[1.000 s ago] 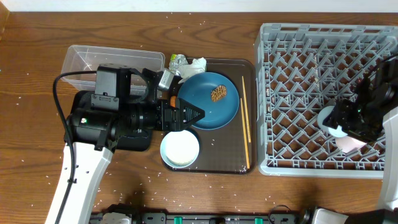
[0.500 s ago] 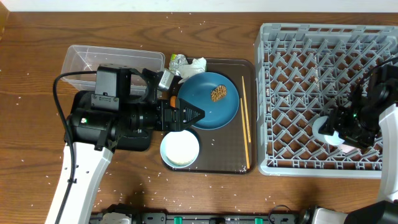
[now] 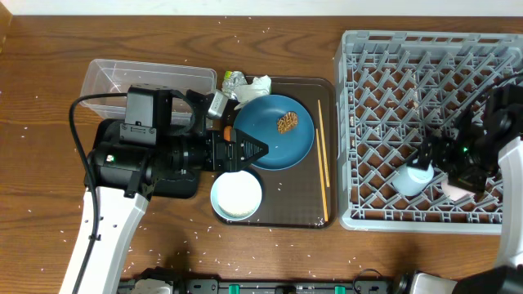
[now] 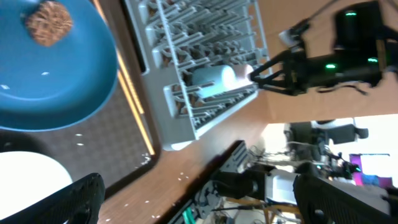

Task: Sort waste into correct bins and load items into the dishwasher rack
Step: 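Place the light-blue cup into the dish rack with right gripper, then grasp the rim of the blue plate with the left gripper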

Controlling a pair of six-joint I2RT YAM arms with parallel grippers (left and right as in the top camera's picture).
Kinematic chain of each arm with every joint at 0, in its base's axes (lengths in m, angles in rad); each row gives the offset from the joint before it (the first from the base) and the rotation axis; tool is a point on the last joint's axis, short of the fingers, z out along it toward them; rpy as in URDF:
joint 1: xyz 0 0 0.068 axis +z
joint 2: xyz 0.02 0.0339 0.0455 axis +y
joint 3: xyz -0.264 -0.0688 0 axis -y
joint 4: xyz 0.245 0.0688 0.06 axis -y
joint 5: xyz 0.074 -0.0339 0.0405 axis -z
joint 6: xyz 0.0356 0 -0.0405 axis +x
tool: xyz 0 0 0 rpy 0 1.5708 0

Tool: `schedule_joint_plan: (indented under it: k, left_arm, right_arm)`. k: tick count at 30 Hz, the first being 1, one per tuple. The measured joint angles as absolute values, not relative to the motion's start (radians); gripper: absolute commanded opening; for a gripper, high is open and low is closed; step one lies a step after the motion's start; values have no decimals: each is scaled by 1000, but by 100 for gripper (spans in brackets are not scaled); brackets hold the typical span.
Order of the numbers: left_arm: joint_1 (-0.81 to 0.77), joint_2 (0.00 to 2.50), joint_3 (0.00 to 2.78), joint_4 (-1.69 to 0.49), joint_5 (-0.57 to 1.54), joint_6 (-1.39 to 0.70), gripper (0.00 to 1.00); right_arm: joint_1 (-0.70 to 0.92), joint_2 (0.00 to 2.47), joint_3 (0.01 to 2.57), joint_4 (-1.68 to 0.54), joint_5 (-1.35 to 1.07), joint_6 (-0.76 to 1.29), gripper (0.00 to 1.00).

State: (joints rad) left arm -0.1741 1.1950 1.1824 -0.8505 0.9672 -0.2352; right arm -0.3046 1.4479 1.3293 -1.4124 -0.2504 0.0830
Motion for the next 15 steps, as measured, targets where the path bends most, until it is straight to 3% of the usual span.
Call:
schedule_joint_plan:
  k: [8,15]
  left_arm:
    - [-174,1195,1182,-942,632,-236,98]
    - [-179,1210,1179,-920,321,-261,96]
  right_arm:
    - [-269,1193,1430,-1213,-548,31,99]
    - [-244,1016,1447,-1192,-656,25,99]
